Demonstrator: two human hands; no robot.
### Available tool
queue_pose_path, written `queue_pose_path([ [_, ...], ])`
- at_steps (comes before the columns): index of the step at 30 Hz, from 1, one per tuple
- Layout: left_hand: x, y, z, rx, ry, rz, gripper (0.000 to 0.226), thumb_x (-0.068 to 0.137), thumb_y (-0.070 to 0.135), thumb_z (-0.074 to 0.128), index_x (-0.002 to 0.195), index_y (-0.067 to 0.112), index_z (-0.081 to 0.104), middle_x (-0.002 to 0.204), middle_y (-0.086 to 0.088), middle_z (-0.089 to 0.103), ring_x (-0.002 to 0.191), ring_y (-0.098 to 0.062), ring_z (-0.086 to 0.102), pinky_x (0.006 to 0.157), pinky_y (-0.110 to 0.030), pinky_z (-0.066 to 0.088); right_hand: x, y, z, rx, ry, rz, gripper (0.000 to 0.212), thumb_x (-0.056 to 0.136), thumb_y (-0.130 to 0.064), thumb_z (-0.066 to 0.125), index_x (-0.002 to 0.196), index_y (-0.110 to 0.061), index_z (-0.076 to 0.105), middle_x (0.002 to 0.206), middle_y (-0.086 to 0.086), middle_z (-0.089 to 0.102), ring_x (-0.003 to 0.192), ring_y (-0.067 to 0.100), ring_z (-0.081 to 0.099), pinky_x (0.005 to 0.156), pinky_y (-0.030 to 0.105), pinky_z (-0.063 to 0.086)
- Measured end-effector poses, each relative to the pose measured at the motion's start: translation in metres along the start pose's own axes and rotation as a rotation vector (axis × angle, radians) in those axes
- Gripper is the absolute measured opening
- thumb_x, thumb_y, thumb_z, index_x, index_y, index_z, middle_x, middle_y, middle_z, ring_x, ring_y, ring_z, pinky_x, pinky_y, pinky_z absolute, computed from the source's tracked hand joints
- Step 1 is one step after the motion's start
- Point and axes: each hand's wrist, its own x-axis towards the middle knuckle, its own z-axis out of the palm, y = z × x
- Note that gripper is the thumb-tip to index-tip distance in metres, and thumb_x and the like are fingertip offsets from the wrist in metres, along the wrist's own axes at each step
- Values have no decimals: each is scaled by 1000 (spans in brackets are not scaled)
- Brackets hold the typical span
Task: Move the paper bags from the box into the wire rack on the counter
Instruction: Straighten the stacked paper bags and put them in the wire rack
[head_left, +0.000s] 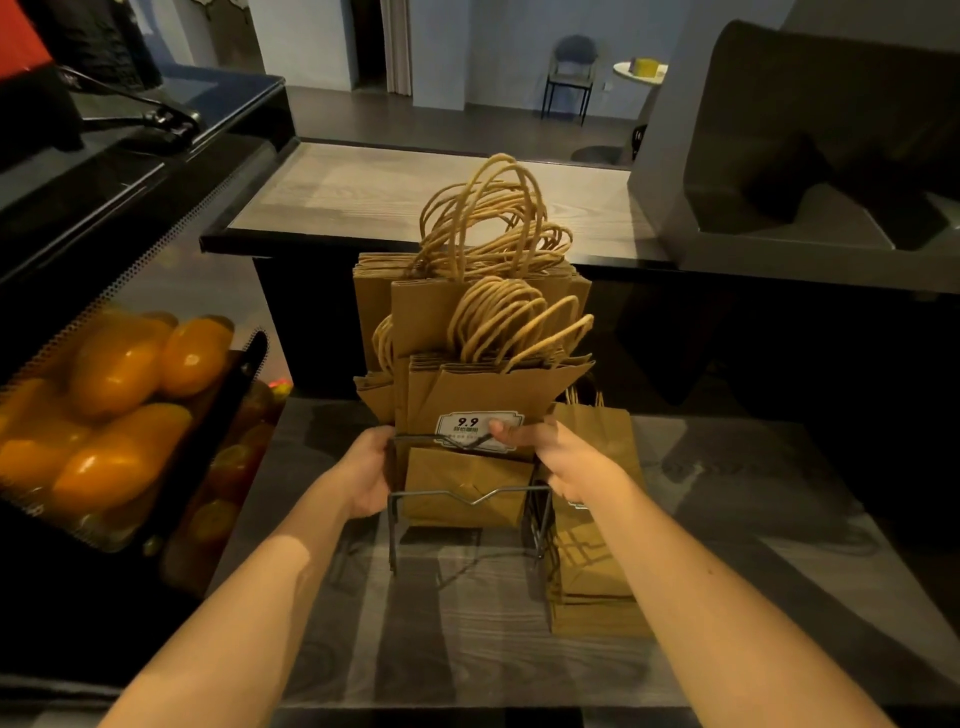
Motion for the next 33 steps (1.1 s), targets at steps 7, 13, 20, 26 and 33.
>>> queue_pose_path([
  [7,7,2,-1,-22,-20,-52,46,101,37,28,100,9,65,81,-13,73,80,-27,67,72,-39,50,3,-4,-5,-51,-57,30,97,58,-48,85,140,-22,42,145,4,47,139,30,33,116,54,21],
  [13,8,1,-2,-23,-12,-60,40,99,33,35,100,7,65,96,-18,70,90,-32,66,80,-45,51,-3,-12,-11,-195,-97,18,53,70,-38,83,115,-30,57,123,-5,61,120,21,48,104,43,34],
  [20,1,4,-5,196,-26,69,25,98,21,43,93,10,65,94,-14,67,98,-32,62,92,-47,49,-7,0,-11,-291,-71,-145,30,80,-31,77,102,-41,60,99,-22,62,96,-1,54,87,28,47],
  [26,-10,4,-3,189,-57,49,26,97,25,45,83,17,64,77,-5,70,80,-23,65,75,-38,49,-8,-1,-7,-398,-34,-183,29,76,-36,79,96,-40,59,91,-21,61,89,2,57,77,25,48],
  [33,-14,13,2,278,-11,40,21,97,7,47,85,15,62,73,-4,72,66,-16,69,57,-31,53,-14,8,-5,-449,36,-284,28,73,-27,83,92,-36,65,95,-15,70,95,8,64,93,32,52],
])
